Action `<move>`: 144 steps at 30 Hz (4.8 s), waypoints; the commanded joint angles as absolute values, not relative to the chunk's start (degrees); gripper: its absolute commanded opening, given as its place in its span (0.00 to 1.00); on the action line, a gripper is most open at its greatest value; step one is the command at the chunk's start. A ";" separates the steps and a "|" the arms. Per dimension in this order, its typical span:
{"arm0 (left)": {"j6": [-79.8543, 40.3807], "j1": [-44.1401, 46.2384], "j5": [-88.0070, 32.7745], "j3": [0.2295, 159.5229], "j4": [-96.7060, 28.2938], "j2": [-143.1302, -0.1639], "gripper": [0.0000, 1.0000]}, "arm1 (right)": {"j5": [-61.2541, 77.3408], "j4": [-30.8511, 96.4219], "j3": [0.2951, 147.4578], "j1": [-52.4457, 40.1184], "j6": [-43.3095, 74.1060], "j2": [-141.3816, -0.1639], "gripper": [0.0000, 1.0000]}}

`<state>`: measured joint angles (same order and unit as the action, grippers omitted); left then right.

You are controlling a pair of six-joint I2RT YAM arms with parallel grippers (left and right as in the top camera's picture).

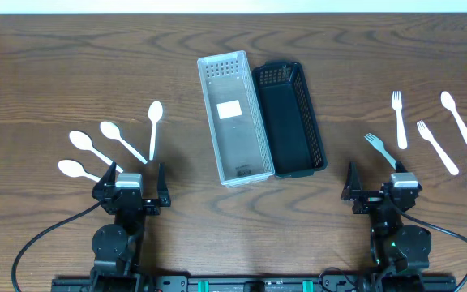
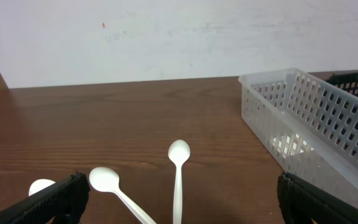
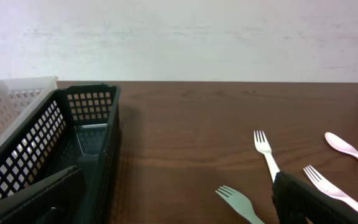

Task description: Pack container

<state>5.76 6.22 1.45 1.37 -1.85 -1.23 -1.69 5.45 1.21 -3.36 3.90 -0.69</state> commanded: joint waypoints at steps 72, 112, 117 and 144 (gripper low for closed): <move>-7.05 6.20 -0.25 20.05 -8.69 -17.28 0.98 | 8.03 11.62 24.10 -3.73 6.13 -30.94 0.99; -6.24 6.17 -0.23 66.24 -50.09 -61.41 0.98 | 7.42 56.16 79.81 -25.65 -4.78 -103.70 0.01; -6.24 6.17 -0.23 66.24 -50.09 -61.41 0.98 | 8.01 57.30 79.81 -28.95 -4.78 -105.01 0.01; -6.24 6.17 -0.23 66.24 -50.11 -61.41 0.98 | 11.99 53.25 79.81 -30.63 -0.75 -105.03 0.01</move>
<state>-7.05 6.22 -0.05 64.86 -49.93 -61.41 15.53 53.34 79.44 -31.14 -3.03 -104.75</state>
